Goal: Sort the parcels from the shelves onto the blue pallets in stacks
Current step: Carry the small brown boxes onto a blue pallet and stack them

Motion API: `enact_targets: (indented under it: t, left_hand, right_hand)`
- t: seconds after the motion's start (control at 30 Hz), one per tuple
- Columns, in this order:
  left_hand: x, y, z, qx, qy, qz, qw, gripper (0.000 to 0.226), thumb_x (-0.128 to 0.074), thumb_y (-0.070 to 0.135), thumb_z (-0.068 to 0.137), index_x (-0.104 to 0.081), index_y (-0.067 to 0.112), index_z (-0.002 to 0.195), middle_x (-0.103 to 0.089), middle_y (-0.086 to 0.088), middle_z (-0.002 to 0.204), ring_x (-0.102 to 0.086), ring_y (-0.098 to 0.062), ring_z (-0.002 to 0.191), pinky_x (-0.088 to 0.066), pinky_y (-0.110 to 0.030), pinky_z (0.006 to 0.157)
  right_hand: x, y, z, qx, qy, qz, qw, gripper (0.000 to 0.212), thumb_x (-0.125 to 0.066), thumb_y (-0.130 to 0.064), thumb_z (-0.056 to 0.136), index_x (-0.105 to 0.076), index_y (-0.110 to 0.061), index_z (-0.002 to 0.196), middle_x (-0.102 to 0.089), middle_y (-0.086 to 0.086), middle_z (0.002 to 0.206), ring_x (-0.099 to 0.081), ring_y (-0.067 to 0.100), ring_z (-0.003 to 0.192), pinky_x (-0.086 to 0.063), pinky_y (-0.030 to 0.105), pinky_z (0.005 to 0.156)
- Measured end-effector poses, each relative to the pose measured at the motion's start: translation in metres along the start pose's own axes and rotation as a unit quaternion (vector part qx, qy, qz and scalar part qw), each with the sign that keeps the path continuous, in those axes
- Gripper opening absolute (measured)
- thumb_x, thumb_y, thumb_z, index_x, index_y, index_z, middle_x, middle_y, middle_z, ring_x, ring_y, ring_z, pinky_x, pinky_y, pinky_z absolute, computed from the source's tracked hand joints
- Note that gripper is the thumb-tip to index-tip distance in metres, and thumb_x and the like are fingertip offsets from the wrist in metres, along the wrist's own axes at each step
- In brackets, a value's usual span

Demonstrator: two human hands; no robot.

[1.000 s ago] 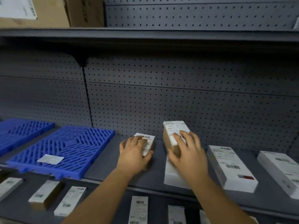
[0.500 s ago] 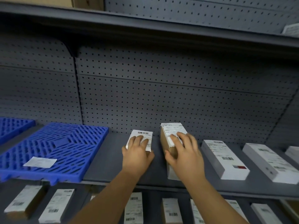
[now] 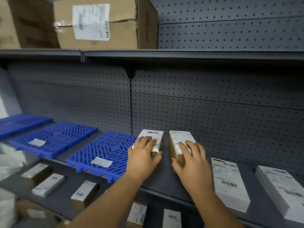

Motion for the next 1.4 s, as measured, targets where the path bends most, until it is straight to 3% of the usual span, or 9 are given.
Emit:
enact_targets:
  t: [0.3,0.63,0.93,1.4]
  left_hand:
    - [0.038,-0.091,0.016,0.004,0.004,0.001,1.0,0.048,-0.05,0.052,0.089,-0.05,0.031,0.132,-0.04,0.012,0.139,-0.026,-0.009,0.133,-0.033,-0.044,0.103]
    - [0.05,-0.24,0.057,-0.016,-0.05,-0.003,0.999,0.048,-0.047,0.052,0.091,-0.048,0.031,0.134,-0.038,0.013,0.142,-0.026,-0.009,0.134,-0.027,-0.043,0.108]
    - [0.026,-0.284,0.097,-0.023,-0.068,-0.025,0.997,0.048,-0.049,0.051,0.091,-0.049,0.029,0.134,-0.039,0.011,0.142,-0.026,-0.011,0.134,-0.024,-0.045,0.109]
    - [-0.017,-0.29,0.139,-0.032,-0.09,-0.008,0.995,0.049,-0.047,0.053,0.092,-0.048,0.029,0.135,-0.038,0.012,0.143,-0.024,-0.01,0.136,-0.026,-0.047,0.11]
  right_hand:
    - [-0.041,-0.087,0.025,0.023,-0.001,0.004,1.0,0.058,-0.075,-0.043,0.074,-0.058,-0.023,0.126,-0.054,0.0,0.131,-0.043,0.03,0.126,-0.056,0.043,0.073]
    - [-0.125,-0.197,0.05,-0.038,-0.021,-0.03,0.999,0.057,-0.066,-0.052,0.08,-0.056,-0.026,0.129,-0.052,-0.004,0.134,-0.04,0.025,0.129,-0.056,0.039,0.079]
    - [-0.157,-0.197,0.066,-0.083,-0.034,-0.09,0.992,0.056,-0.066,-0.053,0.08,-0.057,-0.025,0.128,-0.052,-0.003,0.133,-0.041,0.025,0.125,-0.057,0.039,0.073]
    - [-0.2,-0.17,0.102,-0.082,-0.033,-0.11,0.99,0.057,-0.07,-0.054,0.075,-0.061,-0.025,0.123,-0.056,-0.003,0.126,-0.046,0.024,0.118,-0.057,0.038,0.071]
Point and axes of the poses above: each hand's wrist, its own z-axis towards the middle knuckle, its own x-axis out of the back of the hand, y = z × x, the point moved 2 cm from there along z, towards the middle knuckle
